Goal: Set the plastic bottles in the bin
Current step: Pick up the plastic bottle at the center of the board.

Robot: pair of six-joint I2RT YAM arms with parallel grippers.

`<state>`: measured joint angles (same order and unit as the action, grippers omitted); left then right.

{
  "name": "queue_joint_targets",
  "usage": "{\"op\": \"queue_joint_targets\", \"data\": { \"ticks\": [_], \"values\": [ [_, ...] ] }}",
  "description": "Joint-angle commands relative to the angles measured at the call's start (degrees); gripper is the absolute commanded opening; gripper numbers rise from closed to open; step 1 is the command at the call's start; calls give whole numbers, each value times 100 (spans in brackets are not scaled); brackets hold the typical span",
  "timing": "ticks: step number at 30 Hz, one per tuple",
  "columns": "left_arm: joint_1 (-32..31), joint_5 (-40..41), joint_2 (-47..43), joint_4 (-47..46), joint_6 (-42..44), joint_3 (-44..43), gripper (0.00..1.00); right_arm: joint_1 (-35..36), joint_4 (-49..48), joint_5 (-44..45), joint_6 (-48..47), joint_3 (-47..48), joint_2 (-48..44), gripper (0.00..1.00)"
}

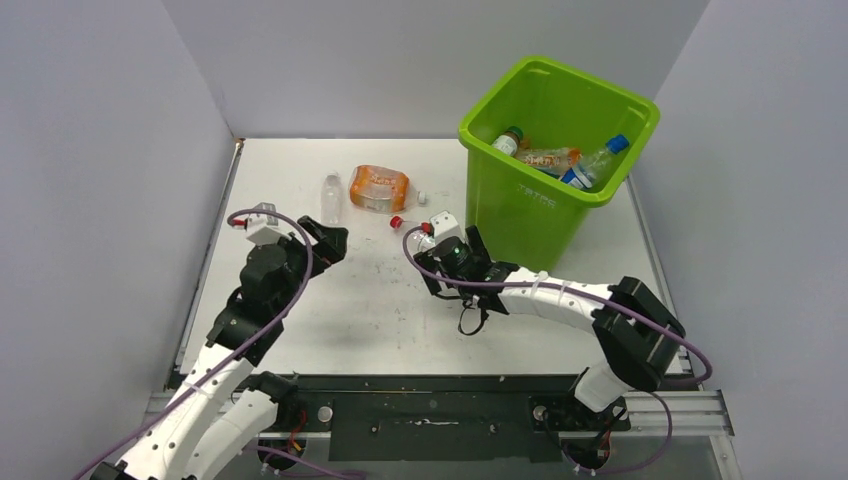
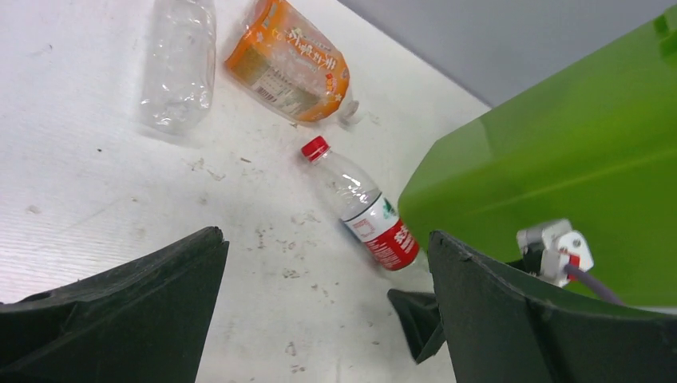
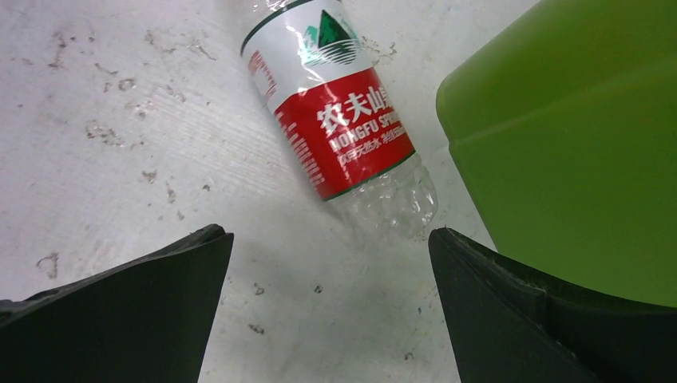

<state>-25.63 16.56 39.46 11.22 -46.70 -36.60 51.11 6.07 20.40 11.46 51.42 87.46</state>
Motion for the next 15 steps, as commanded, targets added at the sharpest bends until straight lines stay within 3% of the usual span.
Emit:
{"op": "queue_joint_targets", "data": {
  "ticks": [1,7,15],
  "values": [
    [179,-709,168,780,1362,-323,96,-178,-550,15,-119,307,294,100],
    [330,-1294,-71,459,1284,3,96,-279,-556,-53,-264,545,835,100],
    [346,-1479,-354,330,1130,232,96,-335,-530,-423,-302,741,1428,99]
  ]
}}
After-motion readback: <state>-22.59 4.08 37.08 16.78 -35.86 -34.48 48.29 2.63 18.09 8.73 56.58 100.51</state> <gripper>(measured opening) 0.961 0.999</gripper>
